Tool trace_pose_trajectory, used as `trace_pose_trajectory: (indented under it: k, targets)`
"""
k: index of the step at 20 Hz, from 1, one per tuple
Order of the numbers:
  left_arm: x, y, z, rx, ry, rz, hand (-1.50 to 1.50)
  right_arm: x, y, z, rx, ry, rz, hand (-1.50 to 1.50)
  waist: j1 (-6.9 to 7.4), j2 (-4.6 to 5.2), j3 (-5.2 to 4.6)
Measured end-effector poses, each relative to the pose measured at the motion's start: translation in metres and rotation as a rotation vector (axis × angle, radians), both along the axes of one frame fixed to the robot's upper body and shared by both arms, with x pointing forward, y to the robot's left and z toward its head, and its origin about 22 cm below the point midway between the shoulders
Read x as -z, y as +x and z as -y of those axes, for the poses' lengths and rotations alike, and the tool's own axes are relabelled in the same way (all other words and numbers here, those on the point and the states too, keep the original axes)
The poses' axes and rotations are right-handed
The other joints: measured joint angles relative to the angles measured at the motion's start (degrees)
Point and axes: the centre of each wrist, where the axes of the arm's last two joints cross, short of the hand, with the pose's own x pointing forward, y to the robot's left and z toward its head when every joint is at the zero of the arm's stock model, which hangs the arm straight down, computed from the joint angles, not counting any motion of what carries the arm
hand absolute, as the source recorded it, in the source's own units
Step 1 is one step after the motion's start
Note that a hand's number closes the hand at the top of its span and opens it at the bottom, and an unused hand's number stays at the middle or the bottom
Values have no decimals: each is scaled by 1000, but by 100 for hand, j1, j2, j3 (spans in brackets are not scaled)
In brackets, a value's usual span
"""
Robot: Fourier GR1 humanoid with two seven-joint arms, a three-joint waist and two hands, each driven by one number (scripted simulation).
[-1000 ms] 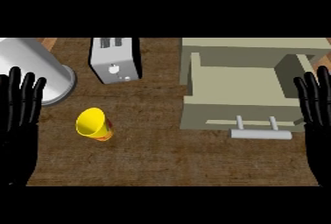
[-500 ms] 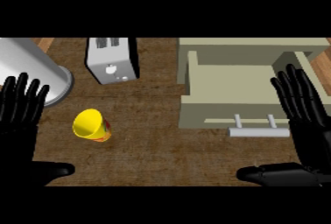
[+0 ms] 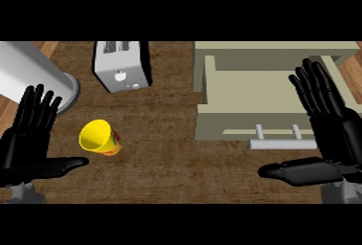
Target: Pick up the cup, place it into the drawer and close the drawer
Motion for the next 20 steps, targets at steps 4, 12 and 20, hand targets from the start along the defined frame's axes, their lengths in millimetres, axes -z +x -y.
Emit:
trace_pose_trajectory:
  k: [4, 12, 20]
  targets:
    - [28, 3, -14, -26, 12, -47, -150, -1, 3, -4, 0, 1, 17, -150, -6, -1, -1]
    - [86, 1, -36, -79, 43, -126, -150, -7, 16, 7, 13, -5, 30, -150, -13, 0, -1]
    - [136, 6, -48, -100, 50, -180, -150, -13, 19, 8, 10, -4, 37, -150, -23, 1, -3]
